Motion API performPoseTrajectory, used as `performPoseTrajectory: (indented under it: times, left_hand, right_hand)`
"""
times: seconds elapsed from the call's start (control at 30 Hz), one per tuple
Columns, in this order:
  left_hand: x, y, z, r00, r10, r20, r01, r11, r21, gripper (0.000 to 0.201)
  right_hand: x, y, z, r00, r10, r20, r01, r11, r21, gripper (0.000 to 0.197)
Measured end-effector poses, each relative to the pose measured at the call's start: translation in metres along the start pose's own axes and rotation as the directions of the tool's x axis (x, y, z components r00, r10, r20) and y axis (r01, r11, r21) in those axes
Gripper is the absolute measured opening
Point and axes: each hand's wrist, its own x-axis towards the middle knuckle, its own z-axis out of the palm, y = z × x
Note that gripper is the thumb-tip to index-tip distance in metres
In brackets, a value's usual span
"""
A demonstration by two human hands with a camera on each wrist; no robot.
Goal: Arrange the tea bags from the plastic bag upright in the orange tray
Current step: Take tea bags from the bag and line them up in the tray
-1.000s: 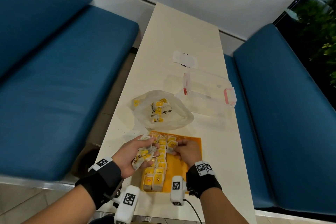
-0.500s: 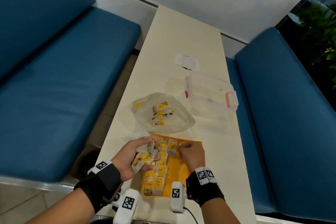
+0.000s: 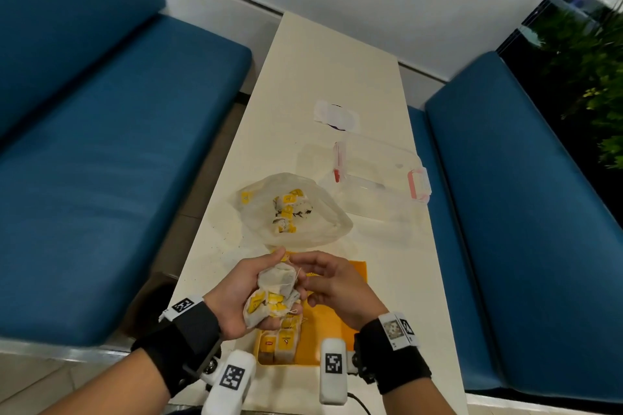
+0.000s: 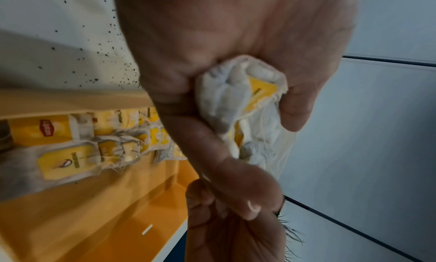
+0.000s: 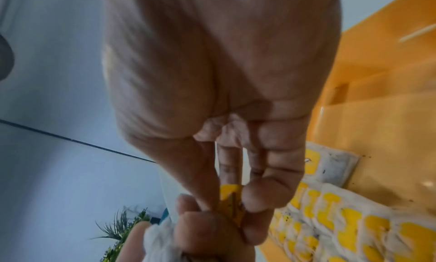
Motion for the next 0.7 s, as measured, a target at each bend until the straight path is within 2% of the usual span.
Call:
performPoseTrajectory:
  times: [0.1, 0.2, 0.33, 0.47, 0.6, 0.7]
  left_hand:
    - [0.001, -0.001, -0.002, 1.000, 0.004, 0.002, -0.004, 1.000, -0.005, 0.060]
    - [-0.002, -0.001, 0.000, 0.998, 0.023, -0.064, -0.025, 0.999, -0.037, 0.056]
    - [-0.004, -0.001, -0.004, 0.986, 0.052, -0.161, -0.065, 0.995, -0.075, 0.051]
    - [-0.002, 0.000, -0.008, 0.983, 0.067, -0.169, -0.093, 0.985, -0.148, 0.048]
    - [0.000, -0.001, -0.008, 0.988, 0.088, -0.128, -0.113, 0.972, -0.208, 0.041]
    - [0.002, -0.002, -0.007, 0.983, 0.120, -0.139, -0.147, 0.967, -0.207, 0.035]
  right_hand:
    - [-0.003, 0.001, -0.001, 0.996, -0.060, -0.065, 0.055, 0.996, -0.071, 0.016]
    - [-0.005, -0.002, -0.003, 0.971, -0.123, -0.204, 0.080, 0.975, -0.208, 0.006]
    - [-0.014, -0.018, -0.012, 0.933, -0.204, -0.295, 0.105, 0.942, -0.320, 0.009]
    - [-0.024, -0.035, -0.024, 0.893, -0.274, -0.358, 0.153, 0.931, -0.330, 0.012]
    - [-0.027, -0.041, -0.025, 0.892, -0.268, -0.365, 0.173, 0.946, -0.273, 0.015]
    - [-0.026, -0.039, -0.019, 0.894, -0.248, -0.373, 0.149, 0.950, -0.274, 0.010]
